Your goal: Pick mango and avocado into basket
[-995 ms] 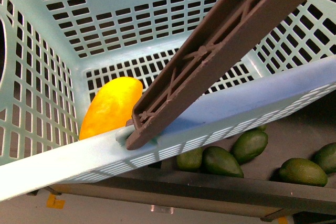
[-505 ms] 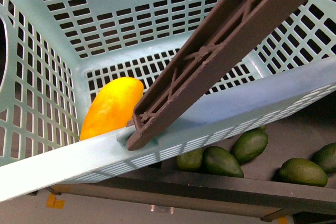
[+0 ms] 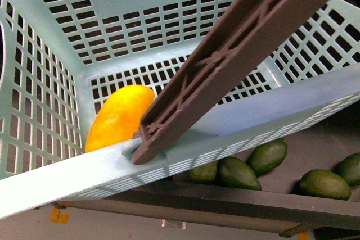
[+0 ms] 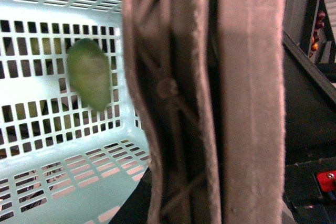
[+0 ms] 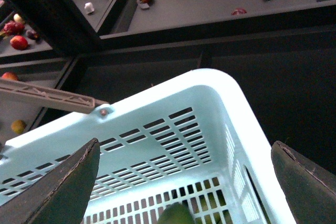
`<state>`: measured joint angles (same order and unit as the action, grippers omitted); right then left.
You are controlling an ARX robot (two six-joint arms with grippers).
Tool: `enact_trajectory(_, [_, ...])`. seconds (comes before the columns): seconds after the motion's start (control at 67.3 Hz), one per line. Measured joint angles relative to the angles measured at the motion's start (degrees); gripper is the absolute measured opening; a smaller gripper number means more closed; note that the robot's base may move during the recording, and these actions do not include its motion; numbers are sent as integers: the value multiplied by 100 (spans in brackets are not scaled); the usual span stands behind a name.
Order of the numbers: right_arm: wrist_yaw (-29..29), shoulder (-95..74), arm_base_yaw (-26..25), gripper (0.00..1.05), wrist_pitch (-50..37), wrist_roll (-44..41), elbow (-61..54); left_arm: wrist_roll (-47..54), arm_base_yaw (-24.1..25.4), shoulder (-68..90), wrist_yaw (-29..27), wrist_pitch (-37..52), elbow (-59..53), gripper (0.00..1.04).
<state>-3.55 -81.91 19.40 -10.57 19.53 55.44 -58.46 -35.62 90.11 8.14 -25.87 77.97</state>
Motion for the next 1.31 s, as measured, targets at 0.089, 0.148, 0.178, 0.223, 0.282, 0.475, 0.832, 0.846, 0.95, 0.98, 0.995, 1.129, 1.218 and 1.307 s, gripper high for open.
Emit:
enact_trajectory(0.089, [-424,273,-199,96,170,2,-83,4,0,0,-33,0,0,14])
enact_trajectory(0.148, [-682,520,-358,96,295,0,-166,11,4,0,-33,0,0,14])
enact_trajectory(0.178, [-737,584,-396,96,332,0,-181,7,4,0,-31,0,0,14])
enact_trajectory(0.223, [-811,697,-481,96,350,0,-188,15,7,0,-37,0,0,14])
enact_trajectory(0.282, [-953,789,-520,92,-15,-199,-332,13,4,0,-46,0,0,14])
enact_trajectory(0.475, [-745,1366,-769,61,-2201,-1539,-1954,-15,-9,0,42,0,0,14])
enact_trajectory(0.832, [-275,2553,-1274,2,-2763,-1915,-3775,0,-4,0,-17,0,0,14])
enact_trajectory(0.846, [-256,2583,-1283,2,-2765,-1908,-3807,-4,-4,0,-20,0,0,14])
enact_trajectory(0.95, [-162,2916,-1394,2,-2769,-1921,-4159,7,0,0,-31,0,0,14])
enact_trajectory(0.98, [-138,3003,-1425,2,-2769,-1921,-4245,11,0,0,-28,0,0,14])
enact_trajectory(0.995, [-129,3032,-1434,2,-2767,-1921,-4273,11,0,0,-24,0,0,14])
enact_trajectory(1.129, [304,3442,-1764,2,-2688,-1923,-4581,2,-2,0,-4,0,0,14])
enact_trajectory(1.218, [317,3711,-1910,2,-2588,-1921,-4752,-2,0,0,-2,0,0,14])
enact_trajectory(1.307, [343,3987,-1917,2,-2450,-1923,-4900,7,0,0,-33,0,0,14])
